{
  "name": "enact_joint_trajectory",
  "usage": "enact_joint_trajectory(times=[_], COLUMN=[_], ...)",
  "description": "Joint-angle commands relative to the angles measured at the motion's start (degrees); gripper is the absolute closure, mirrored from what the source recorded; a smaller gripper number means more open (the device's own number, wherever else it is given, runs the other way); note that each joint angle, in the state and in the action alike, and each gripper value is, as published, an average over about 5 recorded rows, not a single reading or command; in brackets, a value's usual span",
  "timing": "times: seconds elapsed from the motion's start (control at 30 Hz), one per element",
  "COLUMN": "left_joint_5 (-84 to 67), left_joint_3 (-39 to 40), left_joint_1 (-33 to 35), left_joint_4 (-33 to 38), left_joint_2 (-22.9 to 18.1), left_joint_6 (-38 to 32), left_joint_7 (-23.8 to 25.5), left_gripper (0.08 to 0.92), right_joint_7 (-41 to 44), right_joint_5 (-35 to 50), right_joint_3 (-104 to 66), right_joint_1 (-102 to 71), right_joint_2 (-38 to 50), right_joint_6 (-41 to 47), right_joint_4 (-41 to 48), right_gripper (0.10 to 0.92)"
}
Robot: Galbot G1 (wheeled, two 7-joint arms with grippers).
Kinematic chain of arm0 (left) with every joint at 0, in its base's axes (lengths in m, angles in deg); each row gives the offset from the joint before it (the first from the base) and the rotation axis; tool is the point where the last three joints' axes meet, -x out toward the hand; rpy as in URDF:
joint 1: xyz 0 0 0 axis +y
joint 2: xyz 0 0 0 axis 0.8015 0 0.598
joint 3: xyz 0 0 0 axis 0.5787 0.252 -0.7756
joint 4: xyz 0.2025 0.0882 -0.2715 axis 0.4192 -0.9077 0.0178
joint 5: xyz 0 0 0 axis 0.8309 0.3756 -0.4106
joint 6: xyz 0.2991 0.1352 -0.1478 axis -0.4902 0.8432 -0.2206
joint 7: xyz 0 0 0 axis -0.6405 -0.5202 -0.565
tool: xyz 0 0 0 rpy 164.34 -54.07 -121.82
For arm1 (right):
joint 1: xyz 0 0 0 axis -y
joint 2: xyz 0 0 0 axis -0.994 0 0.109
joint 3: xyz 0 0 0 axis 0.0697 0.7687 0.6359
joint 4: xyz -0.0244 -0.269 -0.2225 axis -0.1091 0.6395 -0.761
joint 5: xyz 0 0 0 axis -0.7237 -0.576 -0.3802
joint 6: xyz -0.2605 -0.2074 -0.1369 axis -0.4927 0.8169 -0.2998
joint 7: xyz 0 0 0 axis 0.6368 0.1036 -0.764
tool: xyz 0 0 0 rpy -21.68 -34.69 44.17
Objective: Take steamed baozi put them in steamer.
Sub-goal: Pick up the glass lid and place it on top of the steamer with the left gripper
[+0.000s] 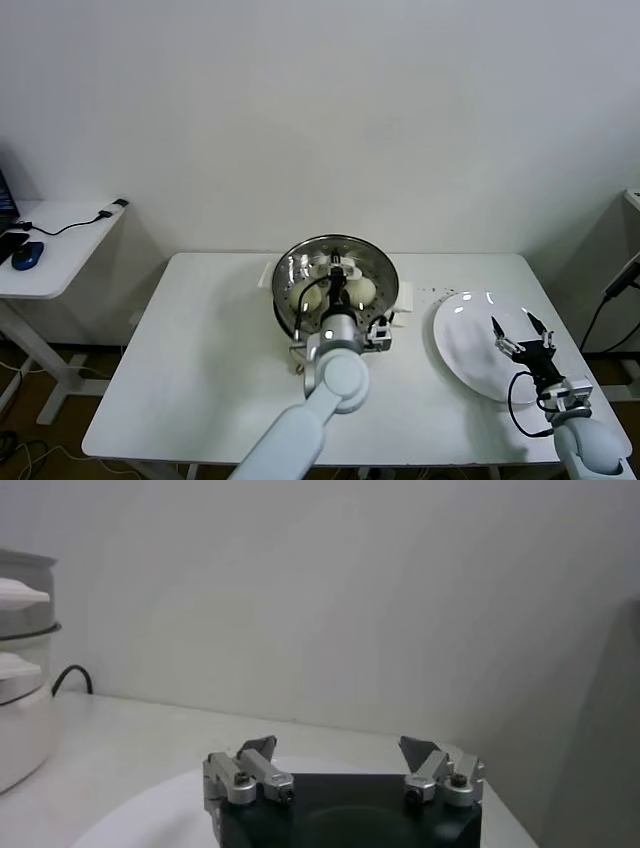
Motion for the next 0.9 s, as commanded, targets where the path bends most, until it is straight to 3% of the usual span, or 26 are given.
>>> enact_joint_trajectory(times=[0.03,0.27,0.37,0.9], left_joint_5=[-0.5,-1.1,-1.3,-7.4], left_joint_3=[0.1,0.1,0.2,-1.2], left_joint_1=[0.2,0.4,0.7,8.9], left_joint_4=[-0.4,1.1,3.2,23.9], left_joint_2=[0.0,0.6,1.7,11.8], left_joint_6=[0.1,-0.3,-0.1,-0.2], left_joint_7=[-0.8,-0.1,0.9,3.2], left_gripper=[0.854,0.850,0.804,0.346], right_joint_7=[0.2,0.6,0.6,0.1], right_joint_5=[-0.1,-0.5,-0.6,-1.5], right_joint_3=[-0.1,-0.4,-0.6,-1.6], right_joint_1=[0.0,0.0,-0.1,0.3], right_joint_2=[-0.2,-0.6,-0.5,-0.6], right_joint_6=[-0.1,-0.1,-0.1,2.4], right_joint_4=[0.0,0.1,0.2,-0.3], right_gripper=[0.203,0.203,0.203,0.203])
